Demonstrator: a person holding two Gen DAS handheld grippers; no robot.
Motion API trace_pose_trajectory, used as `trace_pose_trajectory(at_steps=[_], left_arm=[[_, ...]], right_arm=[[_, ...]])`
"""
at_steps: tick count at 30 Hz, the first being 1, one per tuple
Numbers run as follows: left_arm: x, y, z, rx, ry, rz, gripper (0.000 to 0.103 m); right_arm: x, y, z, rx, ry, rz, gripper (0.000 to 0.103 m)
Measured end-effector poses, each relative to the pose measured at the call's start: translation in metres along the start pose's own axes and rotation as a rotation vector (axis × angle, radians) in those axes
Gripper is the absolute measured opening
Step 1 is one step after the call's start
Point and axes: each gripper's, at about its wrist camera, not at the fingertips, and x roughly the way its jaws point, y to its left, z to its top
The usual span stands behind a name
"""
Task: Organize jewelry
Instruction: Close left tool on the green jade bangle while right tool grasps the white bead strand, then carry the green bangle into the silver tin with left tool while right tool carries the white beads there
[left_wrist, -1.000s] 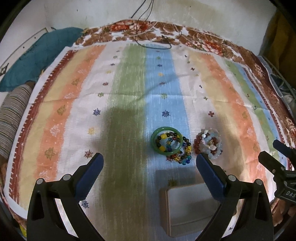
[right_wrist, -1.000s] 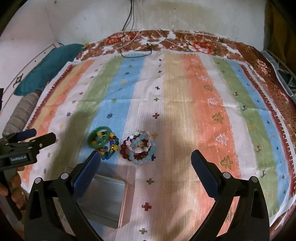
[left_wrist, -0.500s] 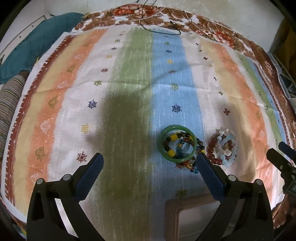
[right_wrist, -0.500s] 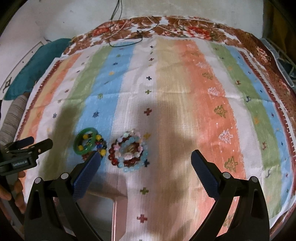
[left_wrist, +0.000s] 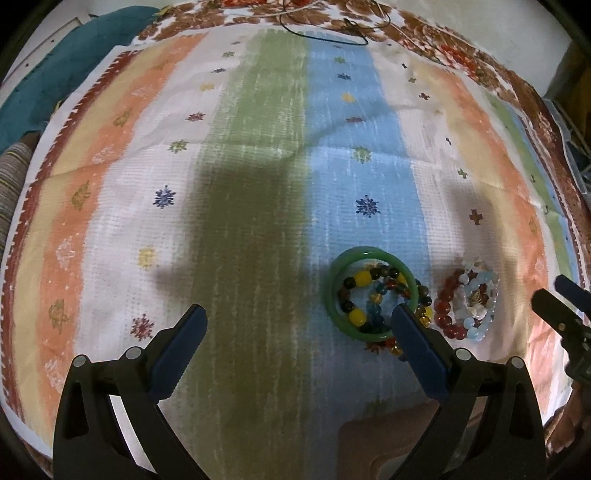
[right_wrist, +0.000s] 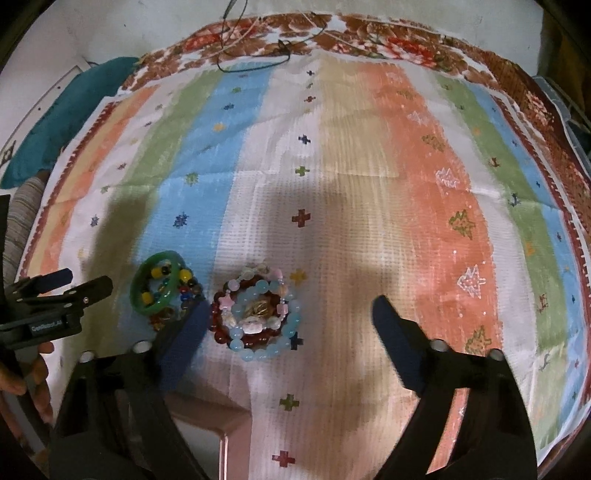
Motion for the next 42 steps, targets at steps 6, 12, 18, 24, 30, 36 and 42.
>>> trace_pose_trajectory(at_steps=[6,12,18,24,30,36,42], left_arm=[[0.017,-0.002,0.005,0.032,0.033,0.054,0.087],[0.027,-0.003,0.009,0.055,0.054,0.074,0.080],[0.040,-0.006,0.008,0.085,0.084,0.107,0.074],[0.048,-0.006,0.010,0.096,0.091,0.115,0.074],[0.053,-0.010,0.010,0.129,0.092,0.133,0.066],[0.053,-0.016,0.012,0.125,0.097,0.102,0.047],[0.054,-0.026,0.009,0.136,0.094,0.088,0.029]], right_arm=[[0.016,-0.001,0.003,0.001,0.037,0.010,0.071],[0.029,-0.003,0.007,0.011,0.068,0.030,0.056],[0.039,-0.002,0.011,0.006,0.087,0.029,0.046],[0.051,0.000,0.015,-0.006,0.105,0.033,0.038],[0.058,0.003,0.019,-0.016,0.111,0.031,0.028],[0.063,0.004,0.021,-0.024,0.109,0.045,0.018],[0.066,-0.001,0.020,0.023,0.120,0.093,0.012]])
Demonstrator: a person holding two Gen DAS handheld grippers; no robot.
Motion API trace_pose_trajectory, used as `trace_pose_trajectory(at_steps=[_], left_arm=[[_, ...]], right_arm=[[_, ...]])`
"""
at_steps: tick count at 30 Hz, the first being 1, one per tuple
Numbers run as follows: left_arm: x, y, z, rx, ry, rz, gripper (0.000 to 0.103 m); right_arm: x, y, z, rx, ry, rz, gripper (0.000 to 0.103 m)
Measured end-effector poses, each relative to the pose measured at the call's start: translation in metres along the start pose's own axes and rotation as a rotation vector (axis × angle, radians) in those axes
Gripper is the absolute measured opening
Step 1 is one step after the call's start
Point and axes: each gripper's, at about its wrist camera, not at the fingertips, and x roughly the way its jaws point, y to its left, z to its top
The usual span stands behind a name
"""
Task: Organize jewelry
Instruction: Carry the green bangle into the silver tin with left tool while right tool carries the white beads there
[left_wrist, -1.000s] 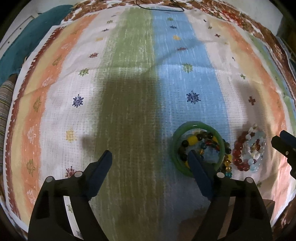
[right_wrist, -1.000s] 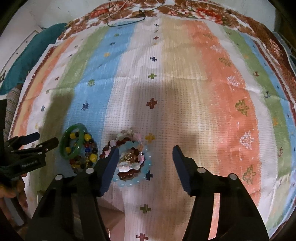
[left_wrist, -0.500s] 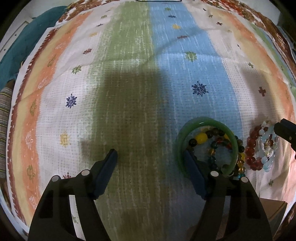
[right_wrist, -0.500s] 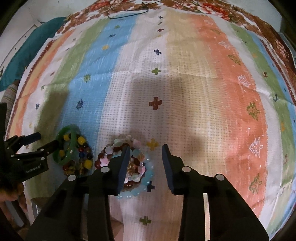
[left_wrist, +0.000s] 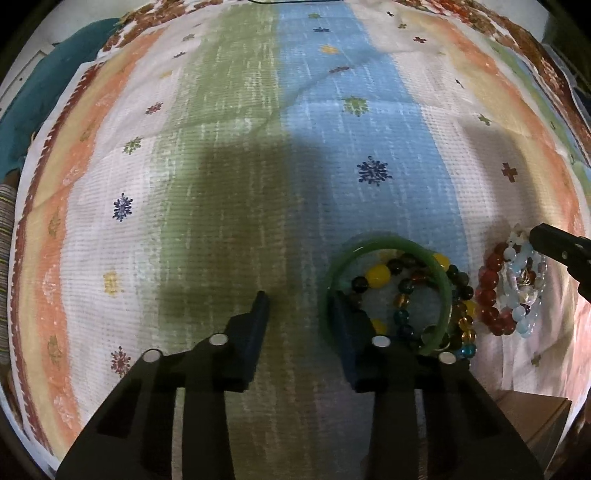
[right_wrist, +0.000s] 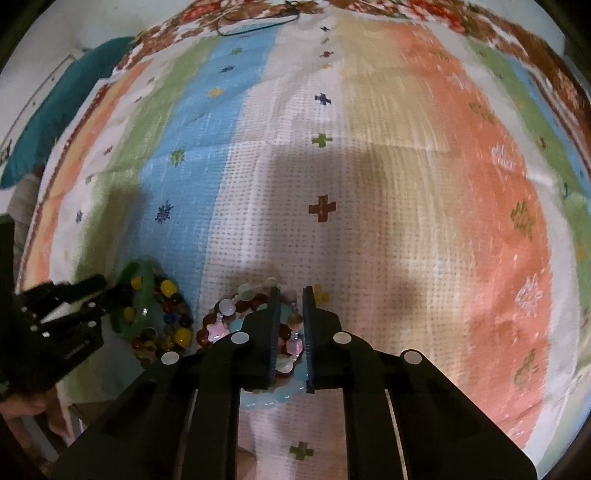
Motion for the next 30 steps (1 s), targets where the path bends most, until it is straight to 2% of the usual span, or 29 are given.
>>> trace_pose_trajectory(at_steps=[1,3,4,12,17,23,30], left_arm=[[0.000,-0.002,-0.001,0.002,0.000,-0.004,0.026],[-0.003,-0.007,-0.005,0.004,0.002,-0.009,0.009],[-0.004,-0.009,-0.007,0.006,0.003,-0.012,0.007],[-0.013,0.004,-0.002,-0.043,-0.010,-0.067,0.007],[-0.036,-0.001,0.003,-0.037,-0.060,-0.089,0.007],[-0.050,-0.006,0.000,-0.024,-0.085,-0.127,0.008],[-0.064,-0.003,-0.005,-0.012,-0.112,-0.118,0.008]], right_arm=[[0.001,-0.001,0.000,0.011,0.002,0.015,0.010],[0.001,-0.002,-0.001,0.024,0.006,0.030,0.010],[0.001,-0.002,-0.001,0.022,0.004,0.029,0.010],[-0.007,-0.003,-0.001,0.022,-0.008,0.024,0.009],[-0.027,-0.005,0.000,0.012,-0.054,0.008,0.009],[-0.051,0.005,-0.005,-0.050,-0.108,-0.029,0.009],[-0.066,0.012,-0.011,-0.080,-0.143,-0.055,0.009]])
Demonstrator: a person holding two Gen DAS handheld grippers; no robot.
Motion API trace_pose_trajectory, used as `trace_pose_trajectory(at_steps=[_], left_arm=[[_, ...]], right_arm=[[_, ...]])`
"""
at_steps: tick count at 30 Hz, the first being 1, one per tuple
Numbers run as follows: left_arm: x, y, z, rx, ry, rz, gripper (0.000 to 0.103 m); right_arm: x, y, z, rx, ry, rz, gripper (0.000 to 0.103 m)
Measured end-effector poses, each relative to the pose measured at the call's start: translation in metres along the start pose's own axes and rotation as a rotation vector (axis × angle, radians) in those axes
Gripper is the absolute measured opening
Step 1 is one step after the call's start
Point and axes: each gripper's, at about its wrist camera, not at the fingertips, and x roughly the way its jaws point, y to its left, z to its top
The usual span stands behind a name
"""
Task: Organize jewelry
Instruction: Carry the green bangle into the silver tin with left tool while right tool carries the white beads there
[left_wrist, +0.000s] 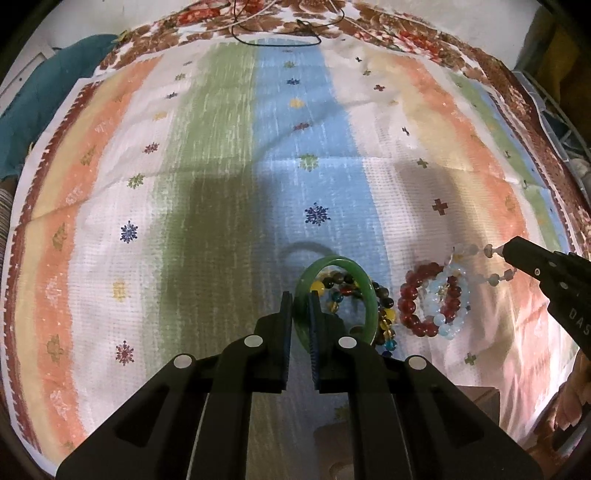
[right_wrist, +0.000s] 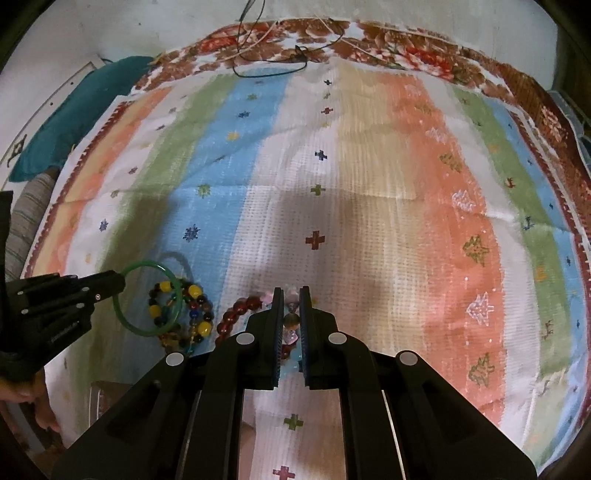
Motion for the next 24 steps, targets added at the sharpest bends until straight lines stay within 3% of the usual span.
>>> trace_pose_trajectory(at_steps=[9,24], left_arm=[[-0.017,0.005,-0.003,-0.009,-0.042,0.003,0.008],[-0.078,-0.001,-0.022,-0.006,-0.158,-0.028,0.008]], right_arm=[[-0.021,0.006,-0.008,-0.013,-0.036,-0.009,0.009],[-0.065,0.021,-0.028,-0.041,-0.117,-0.014,0.009]])
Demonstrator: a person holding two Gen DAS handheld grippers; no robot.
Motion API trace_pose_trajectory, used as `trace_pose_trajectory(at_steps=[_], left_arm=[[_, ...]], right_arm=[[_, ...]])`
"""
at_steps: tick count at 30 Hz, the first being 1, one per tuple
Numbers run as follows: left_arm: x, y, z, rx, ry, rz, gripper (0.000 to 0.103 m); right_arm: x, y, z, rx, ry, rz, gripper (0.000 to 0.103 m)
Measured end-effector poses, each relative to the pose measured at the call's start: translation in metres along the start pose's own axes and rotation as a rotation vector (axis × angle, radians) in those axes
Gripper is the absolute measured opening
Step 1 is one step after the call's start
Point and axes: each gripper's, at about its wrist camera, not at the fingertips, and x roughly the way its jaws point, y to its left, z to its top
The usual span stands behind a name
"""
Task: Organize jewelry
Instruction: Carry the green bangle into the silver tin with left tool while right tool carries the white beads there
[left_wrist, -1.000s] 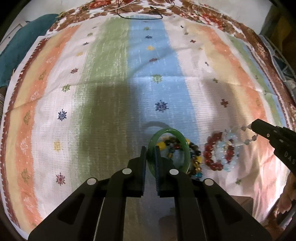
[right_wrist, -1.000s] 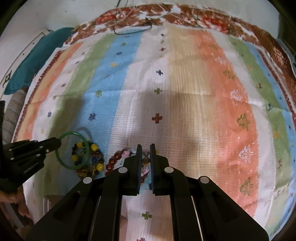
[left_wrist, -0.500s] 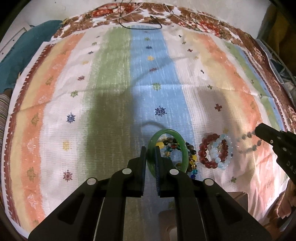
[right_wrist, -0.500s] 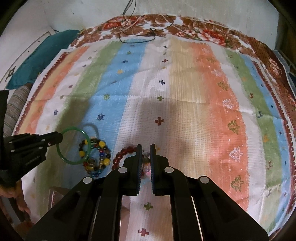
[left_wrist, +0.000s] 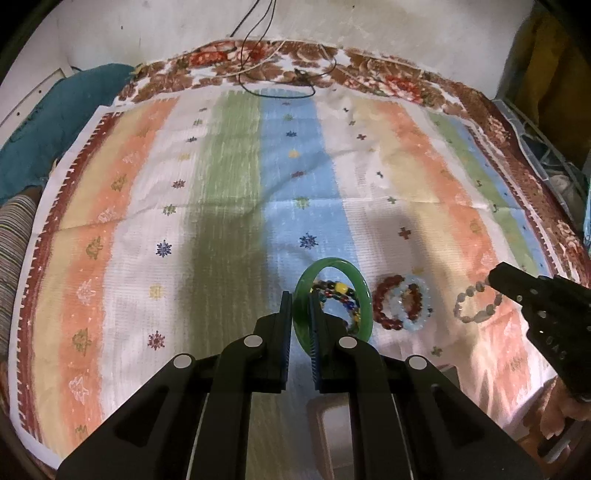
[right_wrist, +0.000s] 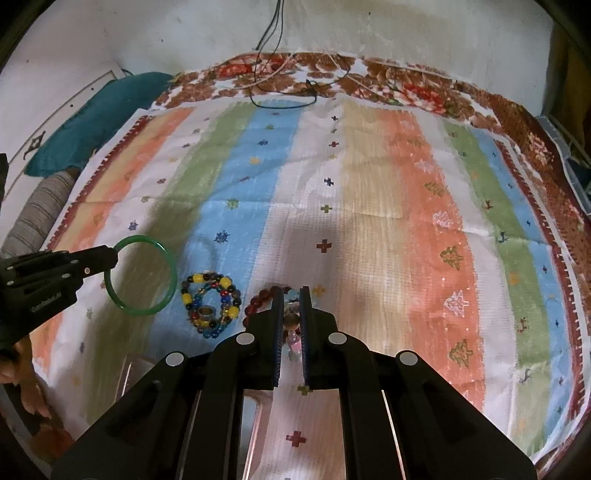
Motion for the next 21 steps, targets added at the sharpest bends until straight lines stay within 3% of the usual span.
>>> trace_pose_trajectory(at_steps=[21], left_arm=[[-0.061,-0.029,-0.054,0.069,-0.079,-0.048,0.008]], right_arm=[[-0.061,0.035,-0.039,-0.067,-0.108,0.053,0.009]])
